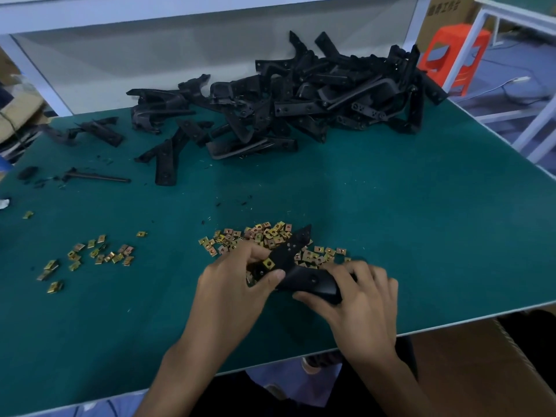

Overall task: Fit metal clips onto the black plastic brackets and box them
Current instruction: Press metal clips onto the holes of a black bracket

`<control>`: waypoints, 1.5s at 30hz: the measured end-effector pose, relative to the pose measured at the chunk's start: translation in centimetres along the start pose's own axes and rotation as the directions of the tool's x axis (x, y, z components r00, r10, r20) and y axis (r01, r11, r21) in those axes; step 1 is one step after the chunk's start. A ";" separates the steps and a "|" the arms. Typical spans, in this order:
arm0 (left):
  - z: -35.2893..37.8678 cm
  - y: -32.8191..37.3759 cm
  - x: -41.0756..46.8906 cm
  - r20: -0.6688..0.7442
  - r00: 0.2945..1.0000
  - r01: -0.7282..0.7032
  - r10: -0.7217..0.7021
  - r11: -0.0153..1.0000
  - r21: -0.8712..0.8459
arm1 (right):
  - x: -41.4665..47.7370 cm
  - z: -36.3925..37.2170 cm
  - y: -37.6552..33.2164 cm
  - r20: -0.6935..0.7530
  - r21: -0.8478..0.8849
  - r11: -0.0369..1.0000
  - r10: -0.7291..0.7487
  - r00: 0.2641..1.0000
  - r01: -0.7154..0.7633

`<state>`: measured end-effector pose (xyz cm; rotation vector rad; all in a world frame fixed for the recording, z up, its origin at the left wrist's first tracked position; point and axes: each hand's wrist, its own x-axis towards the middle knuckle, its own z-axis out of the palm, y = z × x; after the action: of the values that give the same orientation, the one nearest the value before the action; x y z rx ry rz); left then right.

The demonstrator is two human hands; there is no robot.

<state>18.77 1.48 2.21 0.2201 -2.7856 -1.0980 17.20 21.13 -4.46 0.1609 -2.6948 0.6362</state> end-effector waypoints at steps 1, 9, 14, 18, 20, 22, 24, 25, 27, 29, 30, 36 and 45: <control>0.2 0.0 0.1 -0.011 1.000 -0.026 0.026 1.000 0.013 | 0.0 0.0 0.0 -0.004 0.006 1.000 0.010 1.000 -0.010; 0.4 2.6 2.5 0.175 0.975 -0.048 0.137 0.899 -0.436 | 0.0 -0.3 0.3 -0.106 0.189 0.971 0.167 0.980 -0.145; 2.2 2.2 8.6 0.151 0.967 -0.203 0.206 0.978 -0.034 | -0.2 -0.5 0.3 -0.135 0.266 0.955 0.173 0.976 -0.133; 4.6 0.7 11.2 0.237 0.938 -0.323 0.254 0.888 0.328 | -0.1 -0.6 0.2 -0.120 0.267 0.954 0.177 0.977 -0.140; 4.8 0.6 11.7 0.252 0.943 -0.295 0.218 0.898 0.326 | 0.0 -0.6 0.2 -0.114 0.261 0.955 0.174 0.978 -0.139; 4.6 1.0 12.4 0.271 0.950 -0.236 0.155 0.925 0.299 | 0.0 -0.6 0.2 -0.100 0.255 0.957 0.168 0.981 -0.138; 4.1 1.8 12.8 0.330 0.941 -0.182 0.079 0.938 0.295 | 0.0 -0.6 0.2 -0.087 0.246 0.960 0.162 0.983 -0.137; 3.9 2.0 12.7 0.353 0.934 -0.158 0.049 0.945 0.288 | 0.0 -0.5 0.3 -0.083 0.240 0.961 0.158 0.984 -0.134; 3.6 2.1 12.2 0.321 0.946 -0.131 0.049 0.962 0.239 | 0.0 -0.5 0.4 -0.081 0.230 0.965 0.146 0.986 -0.124; 2.8 1.9 11.3 0.210 0.976 -0.091 0.062 0.987 0.131 | 0.0 -0.4 0.4 -0.083 0.218 0.969 0.136 0.987 -0.115; 2.3 1.8 10.8 0.175 0.983 -0.068 0.059 0.997 0.046 | 0.0 -0.4 0.3 -0.084 0.212 0.971 0.130 0.988 -0.110; -0.7 2.0 7.5 0.136 0.991 0.053 0.011 0.890 -0.454 | -0.1 -0.2 0.2 -0.087 0.173 0.983 0.080 0.993 -0.064; -1.3 2.0 4.9 0.232 0.967 0.247 -0.102 0.589 -0.770 | -0.2 -0.2 0.0 -0.104 0.121 0.993 0.005 0.995 0.008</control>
<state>14.00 1.13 4.94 0.3028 -2.0920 -2.3708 17.41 21.20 -4.37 0.1573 -2.5567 0.7867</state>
